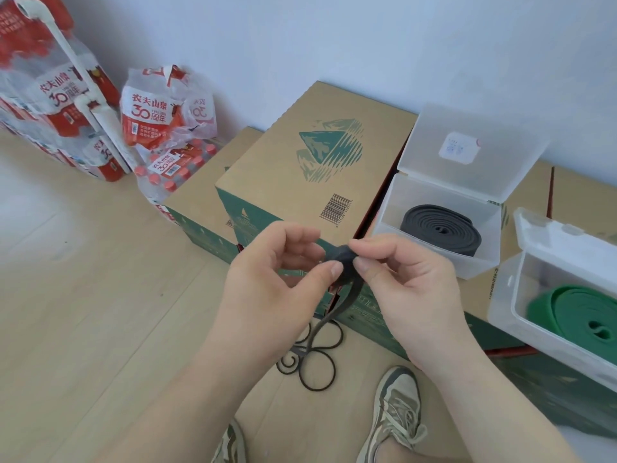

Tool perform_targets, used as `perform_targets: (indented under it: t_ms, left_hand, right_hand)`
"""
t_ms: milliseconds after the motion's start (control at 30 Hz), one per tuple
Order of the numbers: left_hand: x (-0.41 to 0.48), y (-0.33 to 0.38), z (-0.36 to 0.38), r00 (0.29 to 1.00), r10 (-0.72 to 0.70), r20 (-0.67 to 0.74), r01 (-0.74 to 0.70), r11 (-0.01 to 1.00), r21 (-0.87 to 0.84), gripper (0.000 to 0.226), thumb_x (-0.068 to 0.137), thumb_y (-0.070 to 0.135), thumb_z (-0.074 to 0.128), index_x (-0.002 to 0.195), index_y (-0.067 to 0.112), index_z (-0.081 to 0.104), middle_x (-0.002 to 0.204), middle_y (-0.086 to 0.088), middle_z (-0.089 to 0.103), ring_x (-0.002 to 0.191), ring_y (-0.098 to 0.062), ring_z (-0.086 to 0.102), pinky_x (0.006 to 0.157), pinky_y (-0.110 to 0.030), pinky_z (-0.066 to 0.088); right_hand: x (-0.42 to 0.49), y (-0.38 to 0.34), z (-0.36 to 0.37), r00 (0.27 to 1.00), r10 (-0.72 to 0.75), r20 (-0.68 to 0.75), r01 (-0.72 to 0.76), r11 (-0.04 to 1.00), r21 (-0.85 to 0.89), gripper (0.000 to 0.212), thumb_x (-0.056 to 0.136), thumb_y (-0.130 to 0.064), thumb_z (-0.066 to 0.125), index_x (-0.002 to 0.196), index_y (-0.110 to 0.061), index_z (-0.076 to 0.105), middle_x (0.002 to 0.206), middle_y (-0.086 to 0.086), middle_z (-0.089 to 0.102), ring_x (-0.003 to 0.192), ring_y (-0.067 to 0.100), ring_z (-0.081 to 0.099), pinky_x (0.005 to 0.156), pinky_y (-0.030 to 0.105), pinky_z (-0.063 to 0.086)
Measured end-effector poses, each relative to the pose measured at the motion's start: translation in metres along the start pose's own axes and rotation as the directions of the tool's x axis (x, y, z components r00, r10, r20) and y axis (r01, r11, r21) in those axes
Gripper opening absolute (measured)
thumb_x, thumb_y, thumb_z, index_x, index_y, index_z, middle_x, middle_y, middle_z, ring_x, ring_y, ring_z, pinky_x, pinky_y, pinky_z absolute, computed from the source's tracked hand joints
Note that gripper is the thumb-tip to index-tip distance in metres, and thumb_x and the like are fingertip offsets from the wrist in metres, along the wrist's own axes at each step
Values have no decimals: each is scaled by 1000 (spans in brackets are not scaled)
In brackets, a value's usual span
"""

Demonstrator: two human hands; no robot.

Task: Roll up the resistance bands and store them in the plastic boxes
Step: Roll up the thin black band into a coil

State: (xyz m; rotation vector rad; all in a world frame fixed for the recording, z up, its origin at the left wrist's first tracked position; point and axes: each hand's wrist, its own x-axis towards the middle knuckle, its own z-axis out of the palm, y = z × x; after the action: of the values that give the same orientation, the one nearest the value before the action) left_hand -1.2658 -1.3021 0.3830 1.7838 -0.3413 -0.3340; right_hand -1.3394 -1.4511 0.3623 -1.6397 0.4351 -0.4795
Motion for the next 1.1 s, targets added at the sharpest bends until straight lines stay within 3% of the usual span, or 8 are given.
perform_targets:
  t_ms: [133, 233, 367, 567, 700, 833, 967, 1100]
  left_hand:
    - [-2, -3, 4, 994, 89, 64, -97, 988, 121, 33, 83, 6, 82, 97, 34, 72, 89, 18, 76, 85, 0, 72, 71, -11, 56]
    - [-1, -2, 5, 995, 84, 57, -91, 987, 133, 36, 84, 3, 80, 93, 36, 71, 89, 23, 74, 84, 2, 71, 71, -10, 55]
    - [1, -2, 4, 999, 37, 16, -36, 999, -31, 32, 86, -1, 78, 97, 29, 75, 89, 13, 78, 85, -3, 73, 74, -14, 56]
    - [2, 3, 4, 999, -53, 4, 51, 943, -328, 25, 94, -8, 66, 102, 15, 67, 95, 4, 79, 91, -18, 78, 84, -35, 64]
    - [1, -4, 3, 997, -80, 22, 83, 983, -164, 20, 93, 2, 72, 94, 20, 63, 95, 4, 78, 88, -15, 77, 83, -41, 64]
    - [0, -11, 4, 1000, 2, 5, -2, 993, 115, 15, 87, 14, 81, 90, 23, 69, 91, 12, 75, 90, 1, 71, 72, -20, 59]
    - [-2, -10, 5, 993, 113, 26, -116, 979, 169, 33, 85, 3, 78, 102, 30, 70, 93, 17, 74, 92, 1, 71, 75, -16, 59]
    - [-1, -8, 3, 995, 97, 9, -98, 989, 108, 34, 86, -4, 75, 96, 28, 72, 89, 17, 74, 85, 1, 71, 70, -13, 57]
  right_hand:
    - [-4, 3, 3, 988, -149, 49, 155, 975, -159, 31, 89, 14, 68, 88, -14, 81, 94, -5, 74, 95, 12, 71, 84, 15, 52]
    - [-4, 1, 2, 995, -102, 23, 104, 988, -116, 31, 85, 13, 74, 86, -17, 82, 92, -5, 78, 92, 9, 73, 83, 17, 54]
    - [0, -2, 0, 993, 112, -34, -107, 985, 134, 24, 81, 5, 80, 92, -17, 79, 91, 3, 81, 86, 15, 77, 81, 26, 61]
    - [0, -4, 2, 990, 140, 18, -141, 963, 230, 24, 87, 7, 74, 102, -12, 77, 100, 6, 81, 97, 20, 77, 88, 30, 60]
    - [-2, -1, 7, 994, 108, -7, -105, 982, 154, 26, 91, 4, 72, 97, -21, 78, 99, 0, 81, 94, 16, 76, 89, 32, 60]
    - [-5, 1, 5, 999, -34, 3, 34, 988, -153, 31, 94, 3, 67, 98, -25, 78, 95, -9, 77, 93, 6, 72, 81, 10, 50]
    - [-7, 5, 7, 975, -210, 77, 224, 930, -290, 30, 92, 13, 64, 96, -14, 78, 98, -3, 73, 98, 12, 68, 85, 11, 47]
    - [-5, 0, 6, 999, -48, -13, 45, 987, -156, 28, 88, 1, 75, 93, -26, 79, 91, -10, 79, 90, 9, 74, 83, 17, 56]
